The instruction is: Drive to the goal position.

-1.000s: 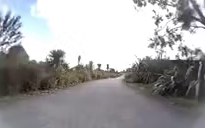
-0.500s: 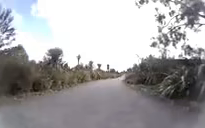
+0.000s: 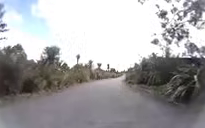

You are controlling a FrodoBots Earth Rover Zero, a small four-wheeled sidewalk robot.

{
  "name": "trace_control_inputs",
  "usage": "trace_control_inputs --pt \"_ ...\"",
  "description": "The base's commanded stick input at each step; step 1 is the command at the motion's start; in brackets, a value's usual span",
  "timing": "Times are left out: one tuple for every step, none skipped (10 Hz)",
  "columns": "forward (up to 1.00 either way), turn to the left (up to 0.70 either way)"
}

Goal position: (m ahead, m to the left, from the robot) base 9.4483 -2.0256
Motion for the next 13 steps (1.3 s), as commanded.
trace_control_inputs --pt "0.85 0.0" --pt "0.85 0.0" --pt "0.85 0.0" --pt "0.85 0.0" --pt "0.85 0.0" --pt "0.85 0.0" --pt "0.85 0.0" --pt "0.85 0.0" --pt "0.85 0.0" --pt "0.85 0.0" --pt "0.85 0.0" --pt "0.85 0.0" --pt "0.85 0.0"
